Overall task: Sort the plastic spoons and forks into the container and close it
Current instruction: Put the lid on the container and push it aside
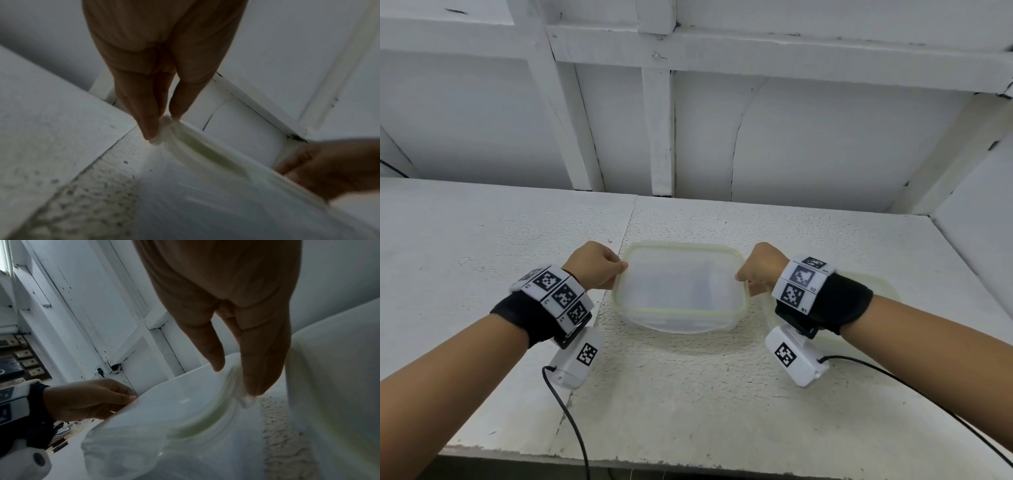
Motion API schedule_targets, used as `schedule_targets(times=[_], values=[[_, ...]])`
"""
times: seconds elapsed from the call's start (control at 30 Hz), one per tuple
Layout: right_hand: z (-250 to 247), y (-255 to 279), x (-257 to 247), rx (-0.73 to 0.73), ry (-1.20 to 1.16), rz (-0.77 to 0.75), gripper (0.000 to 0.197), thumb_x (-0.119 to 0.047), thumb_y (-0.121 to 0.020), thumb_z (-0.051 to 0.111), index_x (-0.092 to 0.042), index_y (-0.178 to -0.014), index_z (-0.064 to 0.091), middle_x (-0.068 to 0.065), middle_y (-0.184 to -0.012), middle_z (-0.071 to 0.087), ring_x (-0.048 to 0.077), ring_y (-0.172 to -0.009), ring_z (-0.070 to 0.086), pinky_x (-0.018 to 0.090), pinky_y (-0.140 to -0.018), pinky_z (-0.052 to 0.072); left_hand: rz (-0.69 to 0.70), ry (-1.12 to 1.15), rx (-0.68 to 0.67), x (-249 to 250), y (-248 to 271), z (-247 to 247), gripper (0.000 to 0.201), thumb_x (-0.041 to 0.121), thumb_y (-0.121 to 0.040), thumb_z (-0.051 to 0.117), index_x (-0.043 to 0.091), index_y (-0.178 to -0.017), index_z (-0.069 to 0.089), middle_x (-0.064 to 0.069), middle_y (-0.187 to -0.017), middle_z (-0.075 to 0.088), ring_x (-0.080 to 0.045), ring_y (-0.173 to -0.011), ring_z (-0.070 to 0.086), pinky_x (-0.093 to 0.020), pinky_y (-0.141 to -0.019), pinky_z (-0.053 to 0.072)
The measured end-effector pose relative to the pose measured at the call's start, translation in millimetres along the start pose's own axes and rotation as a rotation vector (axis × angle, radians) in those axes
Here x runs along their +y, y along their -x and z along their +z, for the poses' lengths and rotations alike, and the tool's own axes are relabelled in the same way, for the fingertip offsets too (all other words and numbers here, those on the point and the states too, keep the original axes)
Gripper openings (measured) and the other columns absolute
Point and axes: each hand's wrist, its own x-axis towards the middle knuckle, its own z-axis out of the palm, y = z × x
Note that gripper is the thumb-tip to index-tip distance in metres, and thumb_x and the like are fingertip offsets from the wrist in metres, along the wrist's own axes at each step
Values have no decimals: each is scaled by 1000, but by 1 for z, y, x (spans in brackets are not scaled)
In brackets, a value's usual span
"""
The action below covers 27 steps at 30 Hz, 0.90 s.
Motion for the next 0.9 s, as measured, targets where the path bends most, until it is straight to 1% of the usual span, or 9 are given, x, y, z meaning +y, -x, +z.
schedule_targets(times=[0.1, 0.2, 0.27, 0.33, 0.37, 0.4, 0.43, 0.5, 0.9], values=[[-16, 4, -4, -112, 6, 18, 26, -6, -83, 68, 9, -102, 59, 17, -96, 66, 31, -99, 66, 43, -90, 53, 50, -407, -21, 11, 6, 0, 24, 21, -95, 49, 1, -92, 63, -12, -90, 65, -24, -78, 61, -32, -70, 53], [-33, 5, -20, -161, 49, -56, 36, -11, -84, 67, 4, -114, 54, 18, -113, 59, 34, -105, 62, 46, -90, 52, 239, -821, 68, 22, 14, 4, 29, 29, -95, 46, 11, -115, 55, -9, -116, 57, -25, -101, 55, -34, -78, 47], [-38, 4, -35, -132, 205, -154, 31, -17, -86, 65, 1, -110, 55, 13, -109, 59, 28, -97, 63, 42, -86, 54, 441, -761, 6, 24, 19, 11, 41, 37, -92, 52, 18, -128, 51, -5, -131, 47, -22, -117, 47, -35, -95, 44], [-36, 5, -53, -129, 435, -255, 19, -26, -89, 62, -7, -88, 57, 4, -92, 57, 17, -83, 56, 29, -75, 49, 590, -710, -179, 24, 30, 20, 58, 49, -86, 56, 22, -135, 44, -1, -142, 37, -17, -128, 38, -32, -106, 36], [-34, 5, -60, -137, 539, -296, 22, -29, -90, 60, -8, -91, 60, 4, -97, 57, 18, -88, 56, 29, -78, 44, 614, -755, -250, 23, 36, 25, 70, 56, -82, 57, 23, -140, 38, 1, -146, 31, -15, -132, 32, -31, -107, 34], [-31, 3, -64, -150, 613, -331, 31, -32, -91, 57, -7, -110, 60, 5, -114, 58, 20, -106, 54, 31, -90, 41, 624, -816, -280, 22, 40, 29, 80, 62, -78, 58, 23, -143, 31, 2, -150, 24, -15, -135, 27, -31, -107, 34], [-29, 0, -68, -167, 660, -349, 44, -33, -92, 55, -7, -128, 53, 5, -133, 51, 21, -123, 46, 32, -101, 34, 627, -873, -271, 21, 43, 32, 87, 65, -75, 58, 24, -145, 25, 2, -152, 19, -15, -138, 24, -31, -106, 34], [-22, -8, -73, -228, 693, -360, 52, -35, -92, 55, -11, -138, 45, 2, -144, 43, 20, -133, 38, 32, -108, 27, 637, -925, -219, 17, 47, 34, 90, 65, -75, 58, 24, -146, 20, 2, -154, 15, -14, -139, 21, -31, -103, 38], [-13, -28, -71, -275, 722, -420, 48, -39, -89, 58, -11, -128, 56, 3, -135, 54, 20, -122, 50, 30, -99, 35, 608, -945, -129, 15, 52, 45, 79, 58, -84, 53, 24, -147, 19, 2, -155, 14, -15, -141, 18, -32, -93, 44]])
